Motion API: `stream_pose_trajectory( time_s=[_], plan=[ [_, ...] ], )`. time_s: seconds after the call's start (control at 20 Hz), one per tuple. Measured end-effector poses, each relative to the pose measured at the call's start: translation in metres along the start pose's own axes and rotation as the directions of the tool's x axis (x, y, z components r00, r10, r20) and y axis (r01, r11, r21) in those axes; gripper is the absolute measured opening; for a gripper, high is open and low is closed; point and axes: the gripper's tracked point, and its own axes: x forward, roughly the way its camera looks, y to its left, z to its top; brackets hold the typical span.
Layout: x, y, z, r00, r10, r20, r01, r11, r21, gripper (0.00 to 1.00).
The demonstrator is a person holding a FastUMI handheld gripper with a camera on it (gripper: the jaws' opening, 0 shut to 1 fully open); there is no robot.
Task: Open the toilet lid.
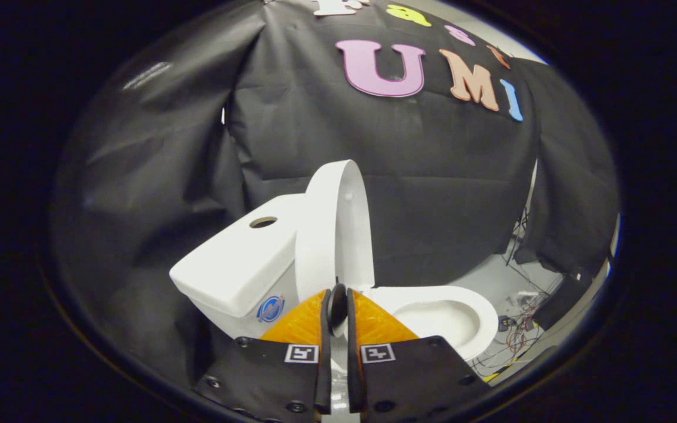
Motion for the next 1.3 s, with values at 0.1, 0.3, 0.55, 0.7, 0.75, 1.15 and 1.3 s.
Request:
stream_pose_trajectory(
  time_s=[0.1, 0.3, 0.55, 0.7, 0.75, 1.15, 1.3],
  plan=[
    [0.002, 0.008, 0.002, 1.0, -0.002, 0.001, 0.002, 1.0, -0.03, 0.12],
    [-0.001, 0.028, 0.003, 0.999, 0.024, 0.032, -0.022, 0.997, -0.074, 0.33],
    [-0.015, 0.047, 0.01, 0.988, 0.15, 0.047, -0.142, 0.979, -0.149, 0.94],
    [-0.029, 0.044, 0.023, 0.975, 0.2, 0.093, -0.189, 0.975, -0.116, 0.95],
    [-0.034, 0.042, 0.027, 0.972, 0.211, 0.1, -0.199, 0.973, -0.115, 0.96],
    [-0.07, -0.006, 0.021, 0.966, 0.226, 0.129, -0.205, 0.966, -0.157, 0.98],
    [-0.081, -0.033, 0.016, 0.967, 0.224, 0.121, -0.201, 0.963, -0.178, 0.98]
  ],
)
